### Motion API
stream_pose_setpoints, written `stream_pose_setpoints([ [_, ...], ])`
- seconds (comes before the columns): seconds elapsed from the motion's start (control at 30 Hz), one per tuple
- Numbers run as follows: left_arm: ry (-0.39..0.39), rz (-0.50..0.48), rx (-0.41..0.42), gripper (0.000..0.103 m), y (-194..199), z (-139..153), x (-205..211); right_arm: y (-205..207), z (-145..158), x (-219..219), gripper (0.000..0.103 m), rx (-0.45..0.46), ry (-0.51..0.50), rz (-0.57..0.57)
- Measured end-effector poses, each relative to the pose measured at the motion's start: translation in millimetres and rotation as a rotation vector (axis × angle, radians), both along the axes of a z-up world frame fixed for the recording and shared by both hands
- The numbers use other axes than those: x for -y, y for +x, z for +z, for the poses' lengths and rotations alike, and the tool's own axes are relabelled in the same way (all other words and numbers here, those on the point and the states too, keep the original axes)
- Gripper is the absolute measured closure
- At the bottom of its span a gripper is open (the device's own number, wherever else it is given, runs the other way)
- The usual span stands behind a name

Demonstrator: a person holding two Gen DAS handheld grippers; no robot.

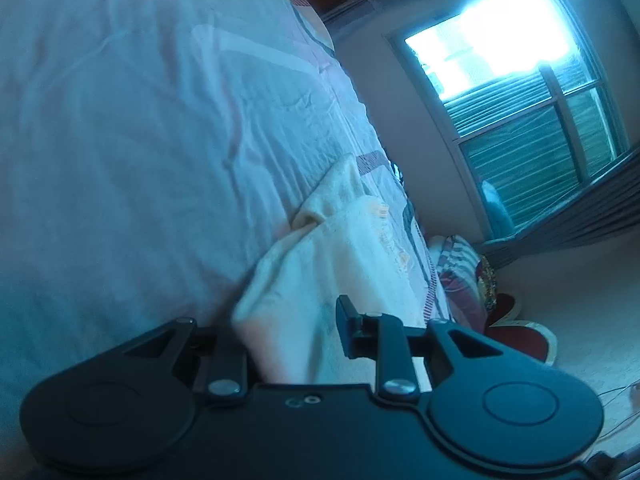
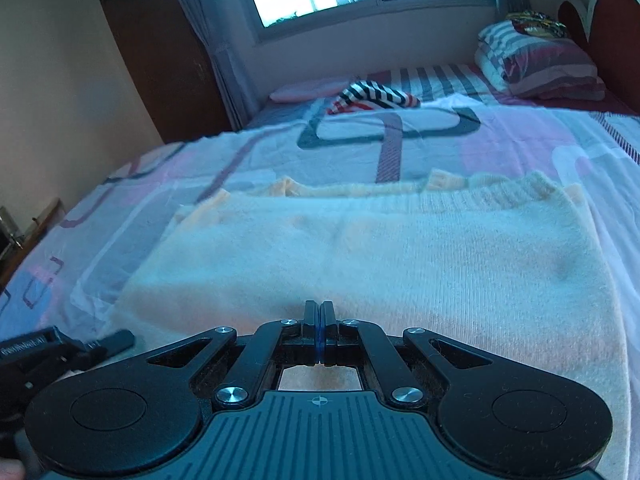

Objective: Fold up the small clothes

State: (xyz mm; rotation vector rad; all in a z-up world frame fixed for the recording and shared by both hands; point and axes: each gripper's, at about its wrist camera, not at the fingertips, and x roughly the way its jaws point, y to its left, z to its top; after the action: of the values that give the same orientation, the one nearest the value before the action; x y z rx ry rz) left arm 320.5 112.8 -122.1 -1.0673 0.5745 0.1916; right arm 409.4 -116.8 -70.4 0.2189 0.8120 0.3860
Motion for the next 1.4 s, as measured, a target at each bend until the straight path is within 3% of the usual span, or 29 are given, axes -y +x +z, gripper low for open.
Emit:
stream_pose_setpoints([
  [0.03,0.015,-0.014,-0.018,0.094,3.2,2.0,-0.4,2.8,-7.1,-1.6,0.103,-0.032,-0.02,-0.006],
  [0.07,0.049,-0.04,-0.041,0.098,8.5,7.2,0.0,2.1,-11.4,0.5,0.103,-0.028,-0.004,-0.013],
  [0.33,0.318,-0.303,0.061,0.097,34.6,79.6,45.3,3.6,-10.8,18.0,0.103,-0.057,0.073,-0.029],
  [0.5,0.453,-0.522,0.141,0.097,50.6,120.1,108.5,-14.1,12.6,73.4,0.103,-0.022,0.178,-0.178],
  [0.6,0.493,-0.653,0.151,0.097,55.4,123.1,152.4,-28.0,24.5,123.2,0.103,0.0,0.23,-0.295],
  [0.77,0.547,-0.829,0.075,0.096,56.9,92.8,218.4,-55.9,39.8,197.0,0.103,0.024,0.282,-0.441],
  [0.8,0.547,-0.884,0.037,0.089,60.4,82.1,232.7,-60.4,41.0,206.0,0.103,0.022,0.288,-0.449],
  [0.83,0.549,-0.934,-0.006,0.07,61.5,72.3,246.2,-64.5,42.2,216.3,0.103,0.017,0.302,-0.452],
  [0.9,0.561,-1.007,-0.061,0.048,56.4,63.0,263.7,-71.4,41.8,228.4,0.103,0.004,0.321,-0.447],
  [0.93,0.563,-1.013,-0.035,0.044,49.4,66.4,262.6,-72.3,41.5,231.5,0.102,-0.01,0.327,-0.447],
  [0.97,0.55,-1.007,0.0,0.04,41.0,71.7,254.5,-73.5,41.5,233.8,0.091,-0.018,0.336,-0.447],
  [1.0,0.53,-0.995,0.032,0.034,38.4,78.0,244.9,-74.5,42.4,235.1,0.063,-0.017,0.344,-0.443],
  [1.03,0.508,-0.961,0.064,0.027,36.6,85.1,229.2,-75.5,43.3,234.6,0.05,-0.005,0.349,-0.435],
  [1.07,0.498,-0.916,0.085,0.025,38.3,90.3,214.5,-76.2,45.6,231.4,0.046,0.018,0.352,-0.417],
  [1.13,0.515,-0.785,0.109,0.023,45.8,98.4,183.9,-69.7,47.3,221.7,0.046,0.027,0.365,-0.358],
  [1.23,0.55,-0.657,0.029,0.026,71.1,90.3,147.2,-50.8,45.5,200.9,0.046,0.015,0.38,-0.271],
  [1.4,0.598,-0.652,-0.119,0.024,102.8,62.4,142.8,-16.8,29.1,171.3,0.046,-0.054,0.363,-0.189],
])
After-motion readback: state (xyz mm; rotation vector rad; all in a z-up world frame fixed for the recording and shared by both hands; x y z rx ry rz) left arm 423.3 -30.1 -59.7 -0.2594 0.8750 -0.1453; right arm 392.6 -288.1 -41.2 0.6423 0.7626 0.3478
